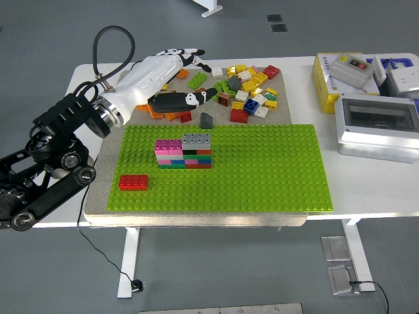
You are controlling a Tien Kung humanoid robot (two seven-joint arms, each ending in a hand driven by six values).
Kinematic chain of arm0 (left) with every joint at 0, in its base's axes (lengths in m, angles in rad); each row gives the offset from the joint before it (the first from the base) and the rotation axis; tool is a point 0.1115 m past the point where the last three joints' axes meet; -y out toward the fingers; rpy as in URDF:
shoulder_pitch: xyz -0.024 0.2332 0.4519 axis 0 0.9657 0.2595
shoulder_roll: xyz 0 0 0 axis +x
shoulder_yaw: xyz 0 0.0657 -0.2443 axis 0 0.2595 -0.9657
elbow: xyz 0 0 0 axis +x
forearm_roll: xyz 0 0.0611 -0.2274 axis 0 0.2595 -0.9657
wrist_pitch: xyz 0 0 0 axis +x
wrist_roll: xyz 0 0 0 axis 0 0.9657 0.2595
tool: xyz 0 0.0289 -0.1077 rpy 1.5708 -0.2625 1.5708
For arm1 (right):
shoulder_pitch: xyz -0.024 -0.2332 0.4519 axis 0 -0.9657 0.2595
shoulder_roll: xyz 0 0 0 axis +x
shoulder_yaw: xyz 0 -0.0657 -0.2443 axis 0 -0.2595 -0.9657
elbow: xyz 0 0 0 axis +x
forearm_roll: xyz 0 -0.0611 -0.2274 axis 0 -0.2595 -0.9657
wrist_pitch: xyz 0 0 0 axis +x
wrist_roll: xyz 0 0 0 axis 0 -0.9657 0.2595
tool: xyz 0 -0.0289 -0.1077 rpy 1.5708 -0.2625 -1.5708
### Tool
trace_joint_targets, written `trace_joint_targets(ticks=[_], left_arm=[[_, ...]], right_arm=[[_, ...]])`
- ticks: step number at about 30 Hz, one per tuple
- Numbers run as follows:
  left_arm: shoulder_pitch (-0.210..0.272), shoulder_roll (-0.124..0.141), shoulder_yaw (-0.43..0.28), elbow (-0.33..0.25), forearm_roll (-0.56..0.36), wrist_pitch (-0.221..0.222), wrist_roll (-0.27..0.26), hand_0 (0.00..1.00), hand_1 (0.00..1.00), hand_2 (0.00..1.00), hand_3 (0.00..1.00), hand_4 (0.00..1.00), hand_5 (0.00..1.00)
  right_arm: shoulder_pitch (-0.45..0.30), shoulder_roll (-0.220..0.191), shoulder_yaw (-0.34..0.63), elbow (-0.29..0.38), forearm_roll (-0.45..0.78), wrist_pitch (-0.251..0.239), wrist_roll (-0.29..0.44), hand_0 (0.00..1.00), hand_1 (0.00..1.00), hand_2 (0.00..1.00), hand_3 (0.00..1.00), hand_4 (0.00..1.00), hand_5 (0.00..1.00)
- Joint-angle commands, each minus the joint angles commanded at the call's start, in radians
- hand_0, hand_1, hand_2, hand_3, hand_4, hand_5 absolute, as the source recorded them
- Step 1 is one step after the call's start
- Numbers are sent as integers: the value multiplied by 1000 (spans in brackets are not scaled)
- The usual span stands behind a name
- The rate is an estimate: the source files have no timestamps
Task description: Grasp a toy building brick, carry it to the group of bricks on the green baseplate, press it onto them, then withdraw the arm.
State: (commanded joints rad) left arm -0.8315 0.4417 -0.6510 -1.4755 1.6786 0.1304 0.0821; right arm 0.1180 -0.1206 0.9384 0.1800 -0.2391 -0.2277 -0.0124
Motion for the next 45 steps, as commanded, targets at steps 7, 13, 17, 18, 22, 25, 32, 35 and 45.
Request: trace_joint_targets(ticks=[7,13,17,18,22,25,32,35,45], left_arm=[[54,114,-54,-57,12,-4,-28,972,929,966,874,794,681],[166,220,-117,-42,28,8,-59,972,926,967,924,801,625],[234,231,-149,21,74,18,-76,972,926,967,924,801,625],[248,229,-152,44,89,21,-82,972,927,969,924,796,605],[284,222,-169,105,132,24,-93,972,927,969,924,796,605],[332,226,-213,112,143,23,-94,972,926,971,922,796,593],[455,212,-348,75,154,21,-92,972,926,970,921,789,590],[499,207,-397,49,162,21,-89,972,926,970,921,789,590],[642,143,-567,-44,191,29,-79,972,924,972,918,788,592]], right_arm=[[3,-12,-19,0,1,-4,-9,716,712,737,684,387,827],[11,-26,-43,0,-12,-12,-19,713,718,738,684,387,810],[15,-32,-42,0,-31,-14,-30,713,718,738,684,387,810],[17,-33,-41,0,-39,-15,-33,717,719,739,685,391,802],[22,-36,-34,0,-69,-18,-43,717,719,739,685,391,802],[26,-39,-39,0,-85,-18,-53,718,719,740,686,388,797],[29,-42,-66,0,-78,-9,-70,718,719,740,685,387,803],[30,-40,-74,0,-79,-6,-76,718,719,740,685,387,803],[38,-41,-131,0,-35,6,-73,718,719,740,685,384,816]])
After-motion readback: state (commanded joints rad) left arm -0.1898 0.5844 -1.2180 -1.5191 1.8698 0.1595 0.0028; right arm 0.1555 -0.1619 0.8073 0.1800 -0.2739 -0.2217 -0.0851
